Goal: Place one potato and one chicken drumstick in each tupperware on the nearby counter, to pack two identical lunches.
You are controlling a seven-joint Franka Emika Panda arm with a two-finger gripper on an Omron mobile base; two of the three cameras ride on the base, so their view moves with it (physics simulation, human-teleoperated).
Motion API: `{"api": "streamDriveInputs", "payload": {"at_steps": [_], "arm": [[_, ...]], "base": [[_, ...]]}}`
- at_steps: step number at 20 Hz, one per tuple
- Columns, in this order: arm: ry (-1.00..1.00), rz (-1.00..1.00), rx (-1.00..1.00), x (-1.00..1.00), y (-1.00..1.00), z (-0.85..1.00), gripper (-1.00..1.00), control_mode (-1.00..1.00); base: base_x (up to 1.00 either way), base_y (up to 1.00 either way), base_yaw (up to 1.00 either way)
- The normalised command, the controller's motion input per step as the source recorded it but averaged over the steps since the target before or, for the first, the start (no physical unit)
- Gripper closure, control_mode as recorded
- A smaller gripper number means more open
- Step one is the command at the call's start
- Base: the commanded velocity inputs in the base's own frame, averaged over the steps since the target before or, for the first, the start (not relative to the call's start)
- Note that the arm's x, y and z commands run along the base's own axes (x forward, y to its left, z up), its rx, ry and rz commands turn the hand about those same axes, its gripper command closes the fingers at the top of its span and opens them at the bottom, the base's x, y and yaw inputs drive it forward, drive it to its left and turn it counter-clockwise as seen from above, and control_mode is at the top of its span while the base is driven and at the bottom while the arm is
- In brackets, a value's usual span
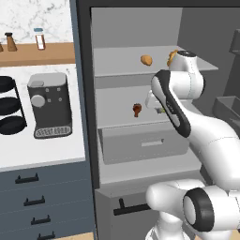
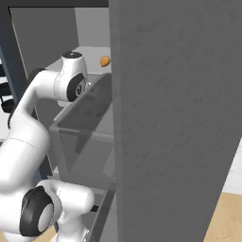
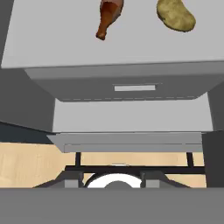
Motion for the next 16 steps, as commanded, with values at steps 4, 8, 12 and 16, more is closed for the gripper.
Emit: {"api": "streamDriveInputs", "payload": {"at_steps": [4, 8, 12, 16], "arm": [[-0.02, 0.00, -0.01, 0.00, 0.00, 0.00, -1.00, -1.00], [-0.24, -0.03, -0.24, 0.00, 0.00, 0.13, -1.00, -1.00], [-0.35, -0.06, -0.25, -0.01, -0.10, 0.40, -1.00, -1.00], [-0.31, -0.14, -0.02, -0.01, -0.32, 0.44, -1.00, -1.00]], "base": [[0.00, 0.00, 0.00], [0.00, 0.00, 0.00], [0.00, 0.00, 0.00], [0.00, 0.00, 0.00]]}}
